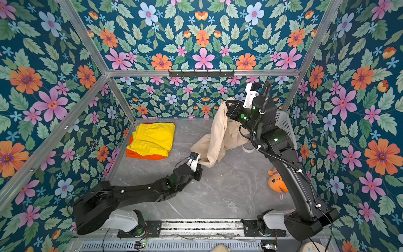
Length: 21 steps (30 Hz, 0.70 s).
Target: Fold and stack the shorts
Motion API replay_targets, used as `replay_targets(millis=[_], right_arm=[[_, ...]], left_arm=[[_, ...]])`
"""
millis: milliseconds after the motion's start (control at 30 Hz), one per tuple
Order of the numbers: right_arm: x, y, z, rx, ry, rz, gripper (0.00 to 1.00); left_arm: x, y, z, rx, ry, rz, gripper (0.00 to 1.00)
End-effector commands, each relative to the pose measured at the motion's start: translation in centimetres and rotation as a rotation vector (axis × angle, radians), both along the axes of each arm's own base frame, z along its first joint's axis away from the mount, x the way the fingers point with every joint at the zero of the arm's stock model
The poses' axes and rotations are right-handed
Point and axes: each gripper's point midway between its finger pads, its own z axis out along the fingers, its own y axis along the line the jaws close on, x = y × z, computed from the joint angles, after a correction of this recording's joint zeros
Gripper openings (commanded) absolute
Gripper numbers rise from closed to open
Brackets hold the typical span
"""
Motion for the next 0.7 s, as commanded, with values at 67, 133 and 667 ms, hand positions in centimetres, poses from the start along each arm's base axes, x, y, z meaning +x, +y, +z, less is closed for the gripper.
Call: replay_targets(millis=[67,133,667], right_arm=[[-1.1,-3.1,0.7,-0.028,0.000,-0.093,0.00],[-2.1,-4.1,1.2,-0.028,-0.006,-0.109,0.00],[-15.2,-2.4,6.4,0.044,-0.128,0.269,0.00]], left_arm=[[0.5,7.9,3.7,0.285,0.019,0.072,0.00],[1.1,11.2,7.9,0.323,-0.028,0.128,0.00],[-2.0,23.9,33.6,0.538,-0.359,0.461,0.00]])
